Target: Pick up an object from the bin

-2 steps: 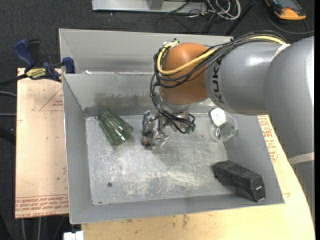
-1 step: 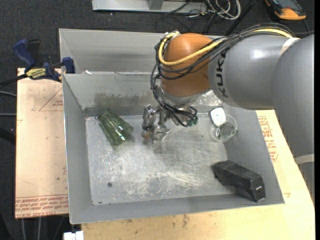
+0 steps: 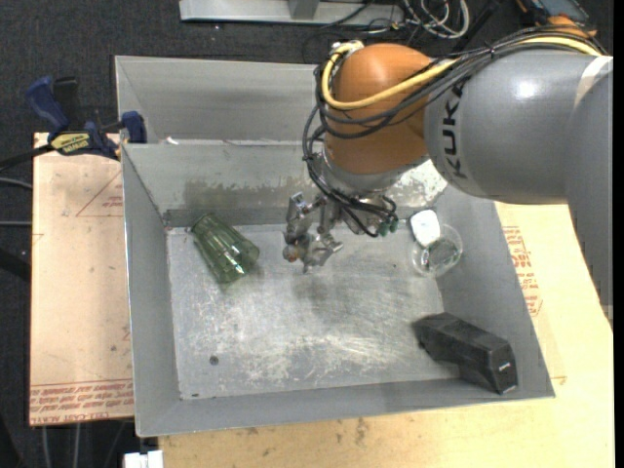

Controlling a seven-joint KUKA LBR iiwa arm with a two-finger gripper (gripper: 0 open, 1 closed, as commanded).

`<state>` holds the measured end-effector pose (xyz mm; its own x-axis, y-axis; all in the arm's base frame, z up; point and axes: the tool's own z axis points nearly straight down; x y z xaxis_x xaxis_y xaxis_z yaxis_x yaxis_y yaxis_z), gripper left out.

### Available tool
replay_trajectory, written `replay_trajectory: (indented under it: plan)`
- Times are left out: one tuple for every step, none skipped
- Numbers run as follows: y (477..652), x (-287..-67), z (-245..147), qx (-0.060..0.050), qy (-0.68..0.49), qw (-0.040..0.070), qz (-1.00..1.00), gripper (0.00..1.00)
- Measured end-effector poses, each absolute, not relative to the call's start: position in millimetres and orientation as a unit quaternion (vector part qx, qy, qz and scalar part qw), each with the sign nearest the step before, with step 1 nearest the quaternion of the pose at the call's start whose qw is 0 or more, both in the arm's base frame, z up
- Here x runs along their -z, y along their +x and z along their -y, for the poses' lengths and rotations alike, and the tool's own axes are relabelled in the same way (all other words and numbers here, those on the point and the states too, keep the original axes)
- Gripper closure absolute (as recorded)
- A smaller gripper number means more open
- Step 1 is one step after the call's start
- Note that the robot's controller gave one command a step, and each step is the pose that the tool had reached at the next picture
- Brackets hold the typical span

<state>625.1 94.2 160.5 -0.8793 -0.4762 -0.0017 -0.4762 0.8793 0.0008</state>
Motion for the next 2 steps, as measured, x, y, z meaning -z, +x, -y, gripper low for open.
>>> replay_trajectory:
  plan:
    - [626.1,-223,-101,-0.001,-0.255,0.0,-0.967,1.0]
    - [625.1,-236,-103,0.0,-0.258,0.002,-0.966,1.0]
